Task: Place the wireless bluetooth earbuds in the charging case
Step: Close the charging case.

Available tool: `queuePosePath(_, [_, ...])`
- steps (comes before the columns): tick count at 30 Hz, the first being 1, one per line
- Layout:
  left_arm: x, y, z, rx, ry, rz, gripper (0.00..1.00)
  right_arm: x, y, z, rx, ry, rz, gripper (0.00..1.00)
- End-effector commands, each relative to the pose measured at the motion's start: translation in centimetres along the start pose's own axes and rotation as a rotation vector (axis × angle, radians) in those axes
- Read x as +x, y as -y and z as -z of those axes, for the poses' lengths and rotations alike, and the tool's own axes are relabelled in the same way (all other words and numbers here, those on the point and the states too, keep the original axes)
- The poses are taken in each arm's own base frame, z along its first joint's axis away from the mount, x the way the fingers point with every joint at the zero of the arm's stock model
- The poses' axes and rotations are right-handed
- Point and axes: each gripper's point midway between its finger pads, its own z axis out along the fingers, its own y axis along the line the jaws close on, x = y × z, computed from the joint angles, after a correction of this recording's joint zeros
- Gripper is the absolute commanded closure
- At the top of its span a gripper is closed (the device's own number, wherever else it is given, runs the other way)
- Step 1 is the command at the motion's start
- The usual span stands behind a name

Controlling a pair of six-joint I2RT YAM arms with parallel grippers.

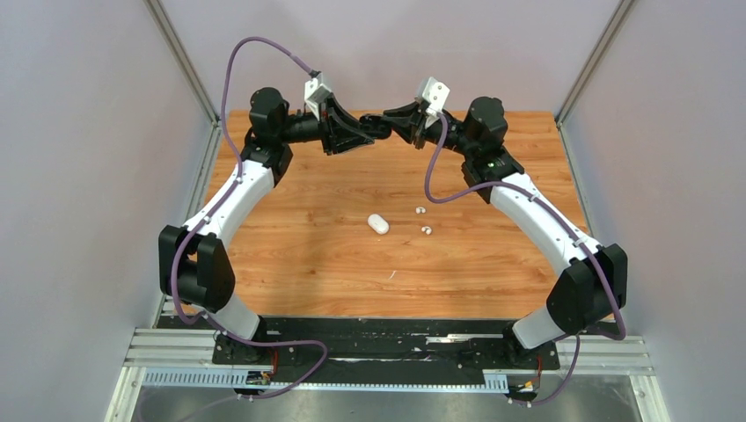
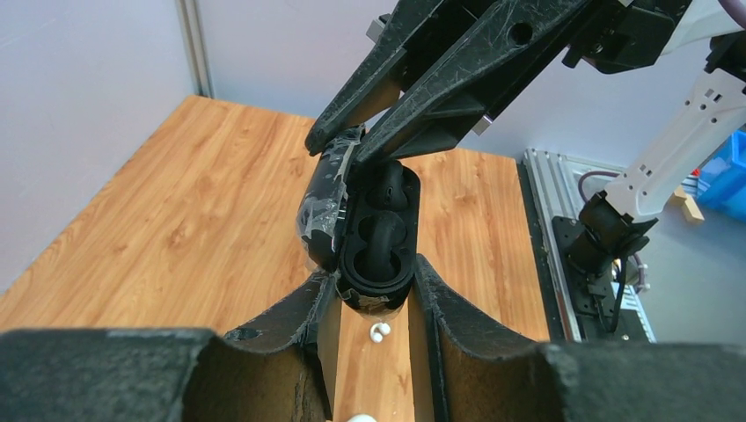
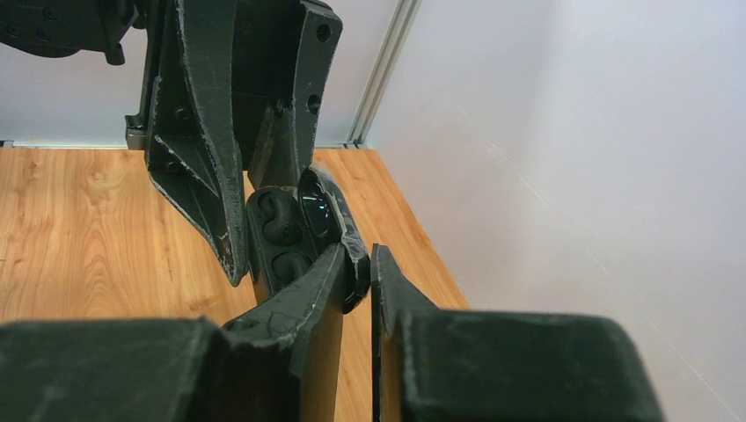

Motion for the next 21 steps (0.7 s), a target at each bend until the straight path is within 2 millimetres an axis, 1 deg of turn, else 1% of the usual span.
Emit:
queuePosePath(1, [-0.7,0.5,-0.1,0.012,0.017,-0.035,1.0,-2.3,1.4,-0.3,0.058,0.034,0.013,0.82])
queuePosePath(3, [-0.6,0.7,0.0,0.015,0.015,-0.034,1.0,-3.1,1.9,-0.1,0.085,0.041,0.022,0.76])
queuePosePath(7, [-0.5,1.0,0.2,0.019,0.012,-0.033,1.0,-4.3,2.6,0.4,0.111,0.043,0.029,0.72])
queuePosePath(11, [-0.3,0.8,0.4,0.016,0.011,-0.028,1.0,-4.9,2.8,1.0,0.121,0.043,-0.001,0.71])
queuePosePath(16, [0.3,1.0,0.5,0.031,-0.001,-0.021,1.0,-6.3,3.1,1.4,0.132,0.068,-0.018,0.7])
queuePosePath(21, [0.6,1.2,0.6,0.049,-0.01,-0.026,1.0,-6.5,2.5,1.5,0.089,0.073,-0.057,0.68])
